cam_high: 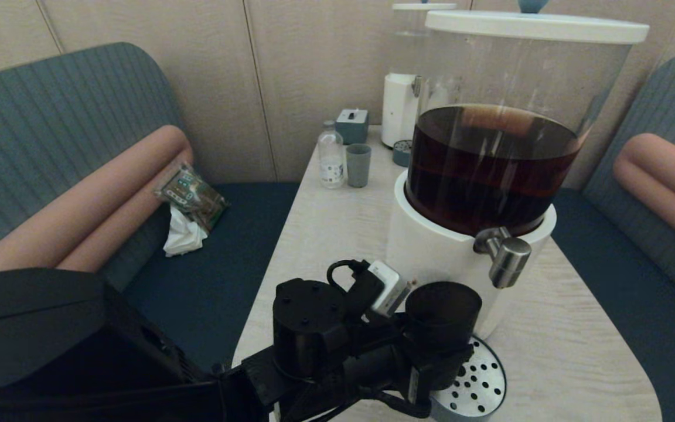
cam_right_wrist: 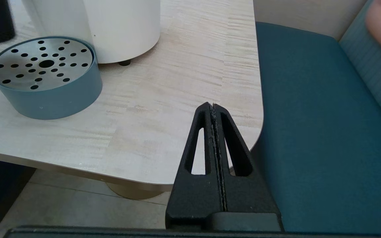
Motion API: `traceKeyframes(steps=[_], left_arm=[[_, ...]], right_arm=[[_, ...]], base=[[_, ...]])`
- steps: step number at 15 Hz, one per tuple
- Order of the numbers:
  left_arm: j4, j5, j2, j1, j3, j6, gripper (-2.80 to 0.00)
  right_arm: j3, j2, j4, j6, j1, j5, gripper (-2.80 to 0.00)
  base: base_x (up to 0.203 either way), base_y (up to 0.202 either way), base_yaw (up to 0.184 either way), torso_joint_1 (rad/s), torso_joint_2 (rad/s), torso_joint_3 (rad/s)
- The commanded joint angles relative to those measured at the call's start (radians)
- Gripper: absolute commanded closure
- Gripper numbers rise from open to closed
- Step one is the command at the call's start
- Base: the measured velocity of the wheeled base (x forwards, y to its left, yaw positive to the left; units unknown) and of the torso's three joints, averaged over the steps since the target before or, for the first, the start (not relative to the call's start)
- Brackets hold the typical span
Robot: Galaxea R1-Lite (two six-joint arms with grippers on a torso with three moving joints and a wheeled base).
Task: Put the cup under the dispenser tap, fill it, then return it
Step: Place the cup next to the water dispenser
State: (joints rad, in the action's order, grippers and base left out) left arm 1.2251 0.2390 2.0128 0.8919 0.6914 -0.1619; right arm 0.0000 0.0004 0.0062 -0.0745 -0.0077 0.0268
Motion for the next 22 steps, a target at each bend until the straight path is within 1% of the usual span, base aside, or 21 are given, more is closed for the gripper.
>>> traceKeyframes(steps=[1, 4, 8, 12, 15, 18, 22], left_arm=[[0.006, -0.009, -0.044, -0.011, -0.025, -0.004, 0.0], [0.003, -0.033, -0.102, -0.04, -0.071, -0.018, 0.0], [0.002, -0.059, -0.173, -0.109, -0.134, -0.025, 0.0], [0.009, -0.06, -0.212, -0.202, -0.175, -0.026, 0.0], [0.011, -0.057, -0.207, -0.262, -0.171, -0.023, 0.0], [0.035, -0.05, -0.15, -0.319, -0.138, -0.017, 0.0], [0.058, -0.049, -0.035, -0.366, -0.024, -0.015, 0.0]], right_arm=[[0.0, -0.003, 0.0, -0.001, 0.0, 0.002, 0.0], [0.0, -0.003, 0.0, 0.0, 0.0, 0.001, 0.0], [0.0, -0.003, 0.0, -0.001, 0.0, 0.001, 0.0], [0.0, -0.003, 0.0, -0.001, 0.0, 0.001, 0.0], [0.0, -0.003, 0.0, -0.001, 0.0, 0.001, 0.0], [0.0, -0.003, 0.001, -0.001, 0.0, 0.001, 0.0], [0.0, -0.003, 0.0, -0.001, 0.0, 0.001, 0.0]], base=[[0.0, 0.0, 0.0, 0.0, 0.0, 0.0], [0.0, 0.0, 0.0, 0.0, 0.0, 0.0], [0.0, 0.0, 0.0, 0.0, 0.0, 0.0], [0.0, 0.0, 0.0, 0.0, 0.0, 0.0], [0.0, 0.0, 0.0, 0.0, 0.0, 0.0], [0.0, 0.0, 0.0, 0.0, 0.0, 0.0], [0.0, 0.0, 0.0, 0.0, 0.0, 0.0]])
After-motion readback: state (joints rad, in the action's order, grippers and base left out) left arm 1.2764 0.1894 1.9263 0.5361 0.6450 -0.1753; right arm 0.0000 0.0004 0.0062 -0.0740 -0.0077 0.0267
